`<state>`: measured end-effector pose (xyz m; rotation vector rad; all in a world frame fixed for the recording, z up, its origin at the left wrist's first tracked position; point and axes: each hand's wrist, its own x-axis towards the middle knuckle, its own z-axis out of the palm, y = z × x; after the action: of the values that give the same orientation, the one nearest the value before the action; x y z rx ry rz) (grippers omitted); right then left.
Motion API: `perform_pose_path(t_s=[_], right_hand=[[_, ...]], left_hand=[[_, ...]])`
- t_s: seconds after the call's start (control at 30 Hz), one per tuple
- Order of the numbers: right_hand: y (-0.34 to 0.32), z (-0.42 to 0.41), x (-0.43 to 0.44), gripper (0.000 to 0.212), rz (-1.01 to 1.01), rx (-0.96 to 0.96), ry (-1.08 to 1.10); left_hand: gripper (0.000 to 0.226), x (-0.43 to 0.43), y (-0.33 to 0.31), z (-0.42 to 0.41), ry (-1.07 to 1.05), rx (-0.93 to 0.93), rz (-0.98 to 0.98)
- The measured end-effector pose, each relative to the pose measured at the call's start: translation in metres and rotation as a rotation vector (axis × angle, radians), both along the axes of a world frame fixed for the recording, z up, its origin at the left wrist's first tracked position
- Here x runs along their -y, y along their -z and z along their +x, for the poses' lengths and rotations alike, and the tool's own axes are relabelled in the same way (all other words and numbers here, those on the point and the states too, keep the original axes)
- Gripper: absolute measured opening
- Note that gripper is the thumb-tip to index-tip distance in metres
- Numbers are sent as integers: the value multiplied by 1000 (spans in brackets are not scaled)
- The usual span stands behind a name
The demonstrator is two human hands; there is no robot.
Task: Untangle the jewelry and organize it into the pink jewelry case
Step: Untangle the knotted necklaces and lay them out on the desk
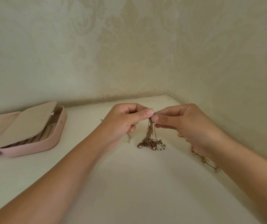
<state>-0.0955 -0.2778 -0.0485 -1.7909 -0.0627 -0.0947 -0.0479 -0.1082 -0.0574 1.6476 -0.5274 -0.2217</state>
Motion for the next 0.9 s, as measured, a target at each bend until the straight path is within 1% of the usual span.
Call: perform_pose_path(t_s=[0.07, 0.1, 0.17, 0.27, 0.37, 0.43, 0.5, 0.53, 0.6, 0.63, 0.7, 0.73, 0.77, 0.8, 0.87, 0.9], right_hand=[[-3, 1, 1, 7, -9, -8, 46], [-3, 0, 1, 5, -71, 29, 81], [-3, -1, -1, 10, -265, 157, 150], [-2, -4, -5, 15, -484, 326, 182], [0, -3, -4, 12, -582, 421, 231], [0, -3, -6, 9, -608, 426, 231], [-1, -3, -6, 11, -536, 332, 168], [-4, -2, -3, 13, -434, 240, 109], [-10, 1, 7, 18, -135, 19, -71], [-12, 2, 12, 16, 29, -71, -175], [-14, 5, 20, 11, 327, -175, -314], [-15, 6, 22, 11, 432, -194, -347], [-15, 6, 24, 11, 501, -197, -363], [-14, 7, 25, 11, 524, -188, -364], [-14, 8, 26, 9, 452, -151, -315], [-13, 9, 26, 11, 421, -137, -279]], left_hand=[[27, -1, 2, 1, 29, -14, 55], [27, 0, 3, 1, 63, -22, 81], [20, 1, 5, 0, 139, -56, 85], [12, 2, 4, -1, 213, -128, 4], [10, 2, 4, -1, 231, -162, -33], [6, 2, 5, -1, 223, -165, -37], [7, 3, 6, -2, 177, -145, -30], [8, 3, 6, -2, 139, -135, -27], [12, 2, 7, 0, 69, -109, -2], [11, 2, 8, 1, 50, -98, 18], [7, 1, 10, 1, 30, -94, 39], [3, 1, 12, 1, 26, -94, 35], [5, 2, 13, 2, 21, -92, 26], [9, 2, 14, 2, 19, -95, 13], [13, 2, 15, 3, 37, -139, -60], [12, 2, 14, 4, 53, -189, -120]])
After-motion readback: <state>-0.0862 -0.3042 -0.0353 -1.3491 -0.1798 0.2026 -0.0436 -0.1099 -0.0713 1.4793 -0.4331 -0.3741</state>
